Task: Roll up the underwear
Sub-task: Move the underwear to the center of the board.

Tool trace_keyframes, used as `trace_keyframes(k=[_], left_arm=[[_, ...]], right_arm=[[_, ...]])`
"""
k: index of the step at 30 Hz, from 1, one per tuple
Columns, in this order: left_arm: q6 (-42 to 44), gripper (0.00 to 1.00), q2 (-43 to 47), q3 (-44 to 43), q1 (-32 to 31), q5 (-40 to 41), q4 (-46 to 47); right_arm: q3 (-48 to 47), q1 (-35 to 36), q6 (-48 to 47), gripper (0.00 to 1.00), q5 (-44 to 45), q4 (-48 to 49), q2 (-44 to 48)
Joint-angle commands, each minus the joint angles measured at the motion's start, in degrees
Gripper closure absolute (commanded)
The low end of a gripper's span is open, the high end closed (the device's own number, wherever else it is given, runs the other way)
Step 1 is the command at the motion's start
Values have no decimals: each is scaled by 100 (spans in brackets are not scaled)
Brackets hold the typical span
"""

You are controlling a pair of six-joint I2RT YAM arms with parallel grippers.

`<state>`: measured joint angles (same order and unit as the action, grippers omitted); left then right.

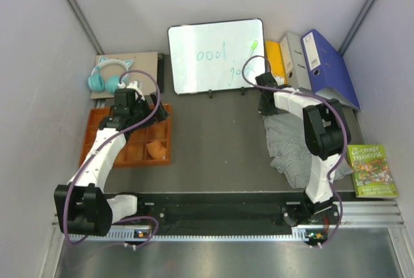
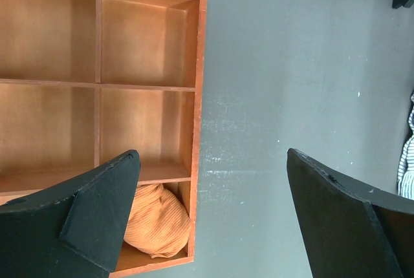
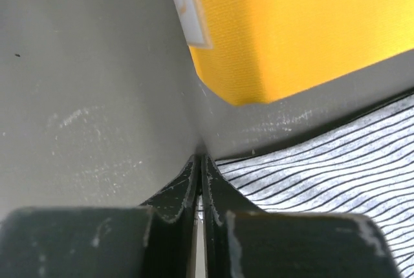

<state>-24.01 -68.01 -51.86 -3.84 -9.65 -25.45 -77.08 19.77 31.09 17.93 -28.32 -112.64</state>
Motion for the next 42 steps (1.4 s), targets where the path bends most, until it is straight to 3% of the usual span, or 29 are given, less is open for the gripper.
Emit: trace_keyframes(k=[1, 10, 28, 33, 34, 35, 36, 40, 41, 42], left_arm=[[-42, 1, 95, 26, 120, -116, 137], [-86, 1, 104, 79, 331, -186, 207], [-78, 1, 156, 255, 498, -265, 234], [-174, 4, 34, 360, 428, -626, 453], [-226, 4, -54, 352, 401, -643, 471], [-253, 5, -98, 317, 384, -643, 471], [-279, 5, -133, 308, 192, -635, 497], [-472, 5, -388, 290, -440, -319, 655], [-508, 5, -450, 290, -564, -283, 682], [-587, 5, -528, 299, -861, -248, 769]], right_arm=[[184, -35, 11, 100, -403, 177, -91], [413, 632, -182, 100, -1106, 572, 180], [650, 4270, 634, 100, -2751, 1899, 400], [1229, 4466, 986, 100, -2725, 2120, 866], [1265, 4474, 934, 98, -2603, 1989, 962], [1265, 4466, 821, 89, -2532, 1831, 1137], [1292, 4465, 785, 72, -2445, 1682, 1278], [1450, 4457, 583, 51, -1665, 831, 2218], [1441, 4396, 556, 41, -1505, 619, 2603], [1424, 4308, 556, 39, -1260, 425, 2737]])
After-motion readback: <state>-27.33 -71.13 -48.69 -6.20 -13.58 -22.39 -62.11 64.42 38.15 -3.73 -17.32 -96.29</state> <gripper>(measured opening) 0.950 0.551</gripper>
